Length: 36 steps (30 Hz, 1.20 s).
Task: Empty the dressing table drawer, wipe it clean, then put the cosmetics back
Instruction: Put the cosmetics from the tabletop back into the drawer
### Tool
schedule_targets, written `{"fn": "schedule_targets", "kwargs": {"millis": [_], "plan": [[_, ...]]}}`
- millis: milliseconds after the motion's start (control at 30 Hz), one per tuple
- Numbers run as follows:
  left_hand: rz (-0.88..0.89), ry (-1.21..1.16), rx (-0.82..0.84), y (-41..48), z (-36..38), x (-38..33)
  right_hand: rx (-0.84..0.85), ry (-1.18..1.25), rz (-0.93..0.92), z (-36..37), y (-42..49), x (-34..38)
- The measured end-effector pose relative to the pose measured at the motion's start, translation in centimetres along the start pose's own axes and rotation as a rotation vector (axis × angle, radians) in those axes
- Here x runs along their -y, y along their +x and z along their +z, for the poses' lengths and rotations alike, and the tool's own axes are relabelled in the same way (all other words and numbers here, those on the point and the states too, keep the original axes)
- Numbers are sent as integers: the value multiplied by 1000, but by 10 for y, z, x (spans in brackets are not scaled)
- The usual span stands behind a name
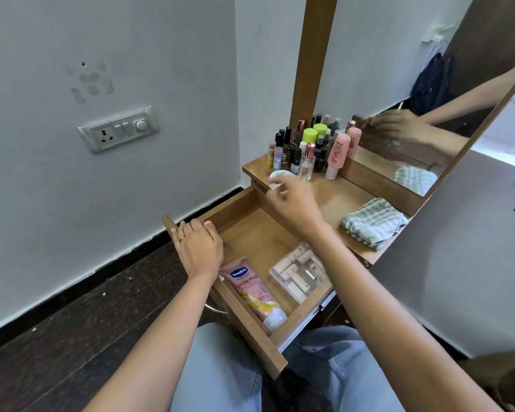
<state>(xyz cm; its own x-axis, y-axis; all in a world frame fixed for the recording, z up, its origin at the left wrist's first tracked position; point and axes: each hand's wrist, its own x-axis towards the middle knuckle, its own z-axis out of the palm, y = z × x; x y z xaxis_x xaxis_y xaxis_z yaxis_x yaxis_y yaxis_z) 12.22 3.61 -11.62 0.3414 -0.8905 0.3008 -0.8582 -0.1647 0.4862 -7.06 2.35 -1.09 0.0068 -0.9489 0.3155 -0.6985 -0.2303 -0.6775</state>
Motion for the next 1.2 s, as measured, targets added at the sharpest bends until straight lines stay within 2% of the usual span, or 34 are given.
{"fn": "schedule_targets", "kwargs": {"millis": [100, 167, 233, 400, 633, 800, 900, 1067, 1200], "plan": [[10, 2, -2, 0, 0, 1, -376, -82, 57, -46, 33, -12], [12, 6, 1, 0, 0, 1, -446, -226, 124, -68, 54, -27], [11, 7, 1, 0, 0, 1, -400, -345, 168, -83, 70, -42], [5, 7, 4, 1, 0, 0, -229, -549, 143, -87, 85, -60], [0, 20, 12, 1, 0, 0, -278, -505, 179, -83, 75, -58], [-4, 8, 3, 1, -1, -1, -355, -302, 120, -104, 55, -22], [-10, -11, -2, 0, -3, -3, -204, -162, 88, -110, 30, 21], [-19, -22, -1, 0, -4, -3, 433, -201, 46, -56, 1, 45], [-29, -38, -5, -1, -5, -5, 751, -189, 169, 1, -18, 20]]}}
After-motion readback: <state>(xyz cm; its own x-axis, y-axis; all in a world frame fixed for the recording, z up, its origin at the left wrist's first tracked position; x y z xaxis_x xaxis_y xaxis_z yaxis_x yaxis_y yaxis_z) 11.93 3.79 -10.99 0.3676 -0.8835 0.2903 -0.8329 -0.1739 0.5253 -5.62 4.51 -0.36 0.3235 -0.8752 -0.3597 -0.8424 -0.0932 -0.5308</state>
